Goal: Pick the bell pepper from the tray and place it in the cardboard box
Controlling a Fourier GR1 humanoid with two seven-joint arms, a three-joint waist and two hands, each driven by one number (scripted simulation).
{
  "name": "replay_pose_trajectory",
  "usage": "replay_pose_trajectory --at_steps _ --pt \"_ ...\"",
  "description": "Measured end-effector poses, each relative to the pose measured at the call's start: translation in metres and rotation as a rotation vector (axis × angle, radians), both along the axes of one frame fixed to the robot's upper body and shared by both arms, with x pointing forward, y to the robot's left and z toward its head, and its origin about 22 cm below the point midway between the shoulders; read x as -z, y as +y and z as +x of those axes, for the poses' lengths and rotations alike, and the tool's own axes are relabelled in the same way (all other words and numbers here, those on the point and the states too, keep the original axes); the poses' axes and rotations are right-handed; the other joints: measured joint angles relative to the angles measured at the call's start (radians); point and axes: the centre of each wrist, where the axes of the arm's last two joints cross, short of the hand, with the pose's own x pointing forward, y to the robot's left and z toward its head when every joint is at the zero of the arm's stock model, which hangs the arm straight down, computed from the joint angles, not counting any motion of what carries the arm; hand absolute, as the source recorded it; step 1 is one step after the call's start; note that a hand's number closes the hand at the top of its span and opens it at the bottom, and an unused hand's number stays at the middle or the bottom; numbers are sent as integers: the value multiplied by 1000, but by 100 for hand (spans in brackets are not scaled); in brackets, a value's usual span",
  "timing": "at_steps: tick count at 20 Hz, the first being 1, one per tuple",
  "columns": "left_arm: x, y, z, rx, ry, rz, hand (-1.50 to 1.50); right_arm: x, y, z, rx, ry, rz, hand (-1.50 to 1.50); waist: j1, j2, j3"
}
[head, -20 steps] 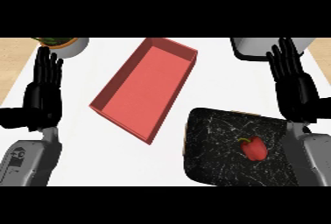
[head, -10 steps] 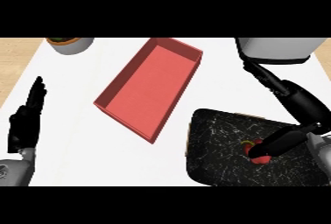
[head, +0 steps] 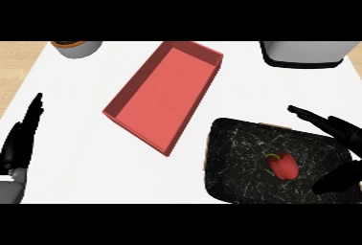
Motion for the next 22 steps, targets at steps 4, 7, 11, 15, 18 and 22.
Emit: replay_pose_trajectory --at_steps 4,7,11,15,18,22 --pt "-2 0 4 6 9 11 0 -13 -17 9 -9 -143 -190 -150 6 -1 -2" --pt "-4 -4 7 14 13 16 0 -24 -22 17 -56 -208 -355 -150 11 -2 -3" --pt "-2 -5 8 8 23 20 0 -28 -13 27 -146 -257 -529 -150 5 -6 -6" --pt "-3 -3 9 -2 32 21 0 -35 -1 36 -220 -300 -693 -150 -3 -10 -7" --pt "-1 5 3 -7 32 24 0 -29 17 41 -260 -302 -775 -150 -7 -12 -8" --pt "0 3 -1 -10 27 24 0 -15 34 42 -296 -287 -845 -150 -15 -14 -8"
